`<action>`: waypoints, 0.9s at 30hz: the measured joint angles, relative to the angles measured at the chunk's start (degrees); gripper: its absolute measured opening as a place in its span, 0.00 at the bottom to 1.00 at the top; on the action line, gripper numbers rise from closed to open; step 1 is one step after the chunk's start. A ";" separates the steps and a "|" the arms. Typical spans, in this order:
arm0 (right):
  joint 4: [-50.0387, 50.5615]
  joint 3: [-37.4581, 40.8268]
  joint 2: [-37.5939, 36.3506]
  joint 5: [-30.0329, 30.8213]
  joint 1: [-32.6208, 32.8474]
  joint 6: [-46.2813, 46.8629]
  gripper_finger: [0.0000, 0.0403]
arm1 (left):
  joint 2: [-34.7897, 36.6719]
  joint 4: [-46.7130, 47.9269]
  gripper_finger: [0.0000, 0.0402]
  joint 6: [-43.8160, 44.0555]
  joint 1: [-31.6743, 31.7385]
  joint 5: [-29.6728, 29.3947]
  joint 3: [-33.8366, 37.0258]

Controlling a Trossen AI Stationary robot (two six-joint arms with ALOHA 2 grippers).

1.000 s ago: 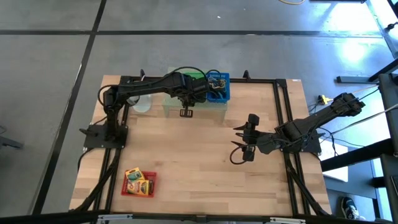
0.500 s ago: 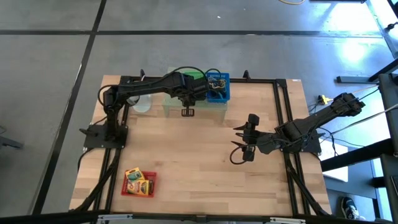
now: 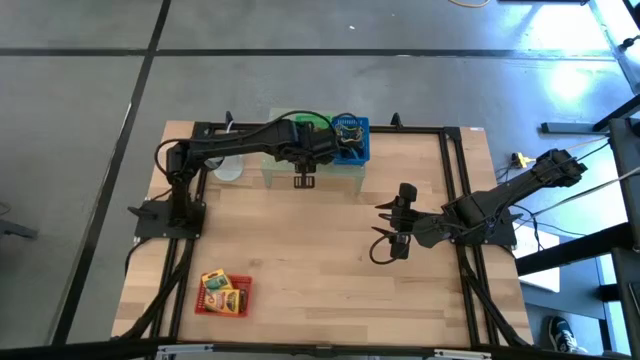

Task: Pick & Place Office Desk Supplies
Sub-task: Put the red bin on the shelf

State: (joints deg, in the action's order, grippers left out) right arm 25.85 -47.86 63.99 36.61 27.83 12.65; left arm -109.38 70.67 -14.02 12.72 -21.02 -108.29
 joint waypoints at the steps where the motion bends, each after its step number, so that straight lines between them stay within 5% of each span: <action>1: 0.00 0.00 0.00 0.01 0.02 0.01 0.64 | 0.00 0.12 0.33 0.16 -0.19 0.02 -0.52; 12: 0.48 0.00 0.00 -0.10 0.01 0.41 0.64 | -0.04 10.58 0.33 9.94 -3.76 0.33 -9.74; 22: 1.29 0.00 0.00 -0.25 0.01 2.60 0.64 | -0.04 19.33 0.33 34.38 -15.11 26.26 -11.56; 27: 1.67 0.00 0.00 -1.38 0.00 3.45 0.64 | -0.02 19.37 0.33 44.26 -24.46 25.36 -11.21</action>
State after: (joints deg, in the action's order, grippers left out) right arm 27.52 -47.86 63.99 35.23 27.83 16.10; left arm -109.40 90.04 30.24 -11.73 4.34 -119.50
